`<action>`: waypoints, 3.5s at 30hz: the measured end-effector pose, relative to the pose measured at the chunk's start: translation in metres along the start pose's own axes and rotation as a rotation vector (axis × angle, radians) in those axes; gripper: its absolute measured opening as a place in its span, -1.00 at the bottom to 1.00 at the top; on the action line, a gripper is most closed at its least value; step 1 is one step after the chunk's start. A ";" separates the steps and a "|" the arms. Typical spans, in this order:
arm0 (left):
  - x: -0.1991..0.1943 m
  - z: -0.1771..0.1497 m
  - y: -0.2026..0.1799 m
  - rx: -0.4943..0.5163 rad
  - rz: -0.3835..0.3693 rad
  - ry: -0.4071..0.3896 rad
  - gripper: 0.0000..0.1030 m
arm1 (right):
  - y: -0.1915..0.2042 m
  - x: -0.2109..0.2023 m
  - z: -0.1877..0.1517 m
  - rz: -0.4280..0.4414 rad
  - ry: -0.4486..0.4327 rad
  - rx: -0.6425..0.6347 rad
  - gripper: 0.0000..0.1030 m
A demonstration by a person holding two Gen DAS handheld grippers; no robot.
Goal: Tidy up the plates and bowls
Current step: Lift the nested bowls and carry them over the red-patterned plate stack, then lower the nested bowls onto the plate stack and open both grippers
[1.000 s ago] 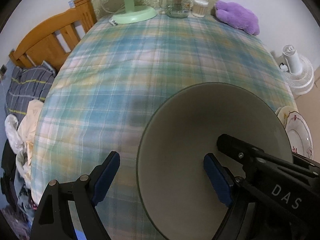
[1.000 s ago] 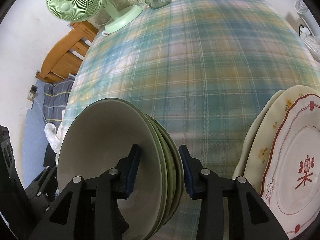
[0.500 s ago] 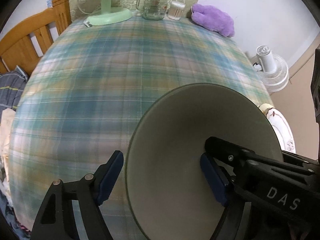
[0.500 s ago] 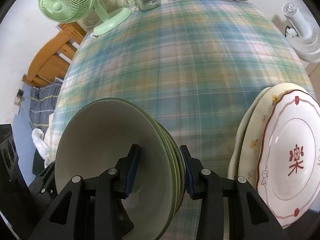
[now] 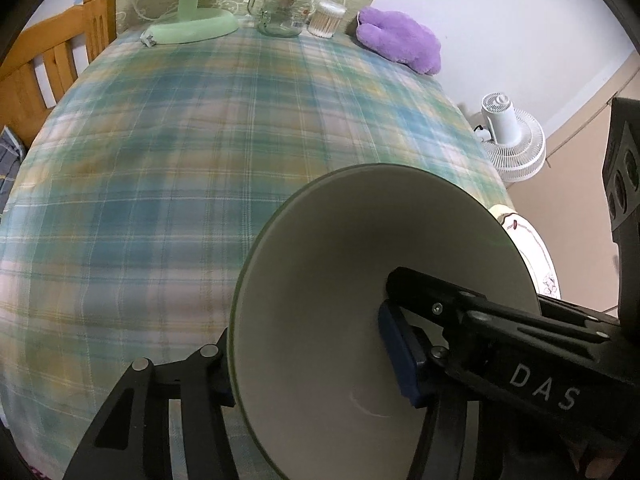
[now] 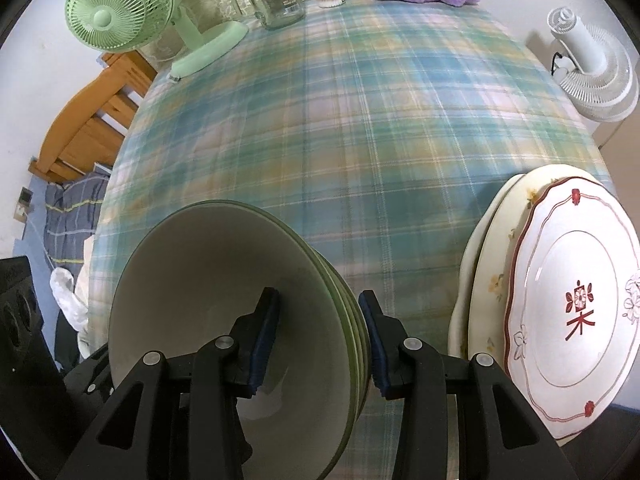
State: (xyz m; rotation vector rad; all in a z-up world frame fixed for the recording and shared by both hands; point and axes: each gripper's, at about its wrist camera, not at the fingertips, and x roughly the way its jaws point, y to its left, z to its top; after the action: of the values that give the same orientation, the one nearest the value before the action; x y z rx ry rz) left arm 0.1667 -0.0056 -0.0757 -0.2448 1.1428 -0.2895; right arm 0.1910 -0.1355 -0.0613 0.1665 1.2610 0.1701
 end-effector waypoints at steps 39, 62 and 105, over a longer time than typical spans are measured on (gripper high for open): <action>-0.069 -0.002 -0.021 0.075 0.067 -0.119 0.14 | 0.030 -0.071 -0.017 0.006 -0.149 -0.001 -0.14; -0.045 -0.001 -0.127 0.008 0.112 -0.151 0.14 | -0.068 -0.105 0.000 0.045 -0.145 -0.079 -0.13; 0.053 -0.004 -0.219 -0.064 0.084 -0.047 0.15 | -0.205 -0.076 0.015 -0.011 -0.012 -0.077 -0.13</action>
State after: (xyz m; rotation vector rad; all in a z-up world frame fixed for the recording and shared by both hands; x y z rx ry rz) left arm 0.1616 -0.2290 -0.0493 -0.2581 1.1137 -0.1729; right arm 0.1904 -0.3526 -0.0309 0.0938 1.2416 0.2080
